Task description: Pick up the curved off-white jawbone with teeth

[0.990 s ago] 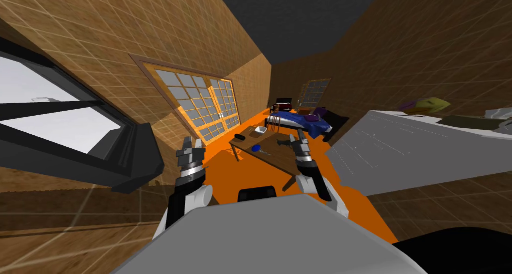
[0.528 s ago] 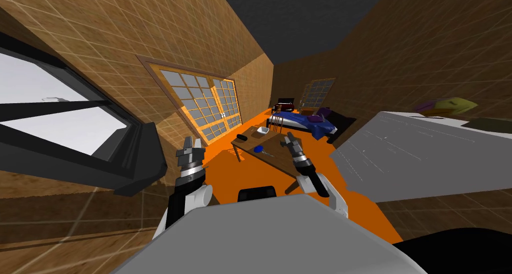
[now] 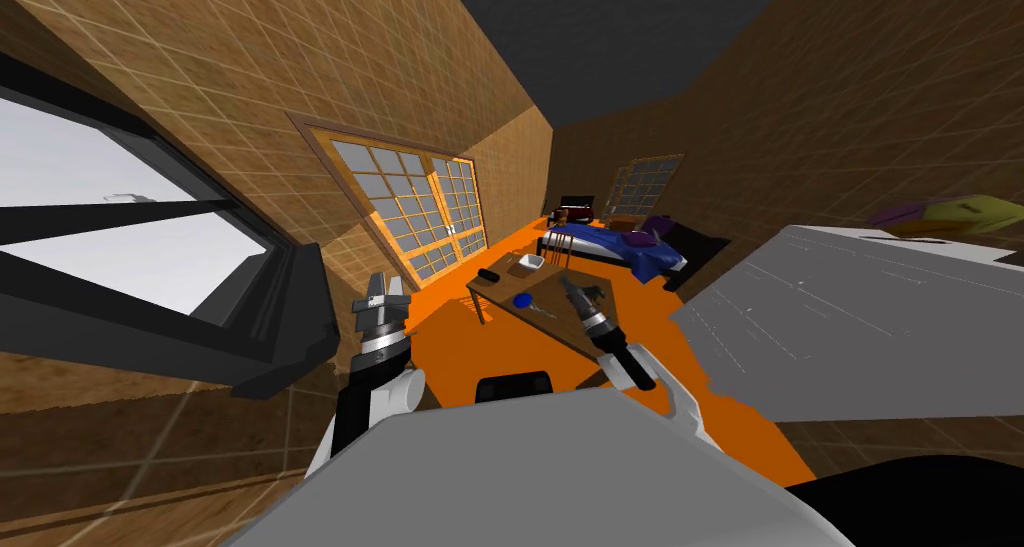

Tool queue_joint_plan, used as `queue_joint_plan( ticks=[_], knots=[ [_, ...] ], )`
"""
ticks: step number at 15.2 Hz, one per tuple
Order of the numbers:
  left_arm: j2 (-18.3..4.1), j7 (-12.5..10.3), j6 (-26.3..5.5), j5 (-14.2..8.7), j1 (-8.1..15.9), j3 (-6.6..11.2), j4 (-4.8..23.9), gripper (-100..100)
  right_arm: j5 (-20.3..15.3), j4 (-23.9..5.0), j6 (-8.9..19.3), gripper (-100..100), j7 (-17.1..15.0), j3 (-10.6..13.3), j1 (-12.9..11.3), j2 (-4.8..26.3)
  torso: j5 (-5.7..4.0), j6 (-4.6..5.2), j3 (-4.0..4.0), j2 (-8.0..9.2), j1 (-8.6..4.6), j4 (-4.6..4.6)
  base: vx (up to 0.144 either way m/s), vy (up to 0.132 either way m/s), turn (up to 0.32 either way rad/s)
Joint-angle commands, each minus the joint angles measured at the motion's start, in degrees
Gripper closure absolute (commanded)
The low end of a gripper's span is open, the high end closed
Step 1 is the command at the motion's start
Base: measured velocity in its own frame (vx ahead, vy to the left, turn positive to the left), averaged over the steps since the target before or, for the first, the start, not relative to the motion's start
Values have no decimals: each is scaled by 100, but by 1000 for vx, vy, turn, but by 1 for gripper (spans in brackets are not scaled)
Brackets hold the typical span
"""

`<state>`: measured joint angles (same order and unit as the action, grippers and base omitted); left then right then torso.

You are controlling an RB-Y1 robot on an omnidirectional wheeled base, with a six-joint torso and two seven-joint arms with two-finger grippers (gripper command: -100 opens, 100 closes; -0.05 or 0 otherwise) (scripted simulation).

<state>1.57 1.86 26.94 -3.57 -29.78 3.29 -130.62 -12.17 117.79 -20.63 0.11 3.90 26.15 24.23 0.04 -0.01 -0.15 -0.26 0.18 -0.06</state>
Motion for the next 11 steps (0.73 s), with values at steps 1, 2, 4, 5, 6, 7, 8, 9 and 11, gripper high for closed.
queue_joint_plan(
  ticks=[1, 2, 4, 5, 6, 7, 8, 9, 11],
  knots=[
    [0, 0, 0, 0, 0, 0, 0, 0, -168, -252, 102, -100, 56, 85, -33, 286, 0, 0, 0, 0, 0, 0, 52, 41, 49],
    [0, 0, 0, 0, 0, 0, 0, 0, -168, -252, 102, -100, 56, 85, -33, 341, 0, 1, 1, 1, -1, 0, 40, 34, 35],
    [0, 0, 0, 0, 0, 0, 0, 0, -291, -389, 193, -100, 100, 168, -29, 542, -1, 0, 3, 6, -4, 1, 35, 32, 43],
    [0, 0, 0, 0, 0, 0, 0, 0, -413, -533, 285, -100, 143, 257, -20, 742, -1, 1, 5, 8, -5, 2, 35, 32, 43],
    [0, 0, 0, 0, 0, 0, 0, 0, -413, -533, 285, -100, 143, 257, -20, 742, -1, 1, 5, 9, -5, 2, 33, 29, 33],
    [0, 0, 0, 0, 0, 0, 0, 0, -532, -682, 380, -100, 186, 351, -5, 943, -1, 1, 6, 11, -6, 2, 30, 29, 36],
    [0, 0, 0, 0, 0, 0, 0, 0, -532, -682, 380, -100, 186, 351, -5, 943, -1, 1, 7, 12, -6, 2, 28, 29, 32],
    [0, 0, 0, 0, 0, 0, 0, 0, -649, -838, 476, -100, 227, 448, 14, 1144, -1, 2, 7, 13, -6, 3, 32, 33, 46],
    [0, 0, 0, 0, 0, 0, 0, 0, -762, -999, 574, -100, 267, 549, 38, 1344, -1, 0, 7, 11, -3, 2, 43, 41, 63]
  ],
)
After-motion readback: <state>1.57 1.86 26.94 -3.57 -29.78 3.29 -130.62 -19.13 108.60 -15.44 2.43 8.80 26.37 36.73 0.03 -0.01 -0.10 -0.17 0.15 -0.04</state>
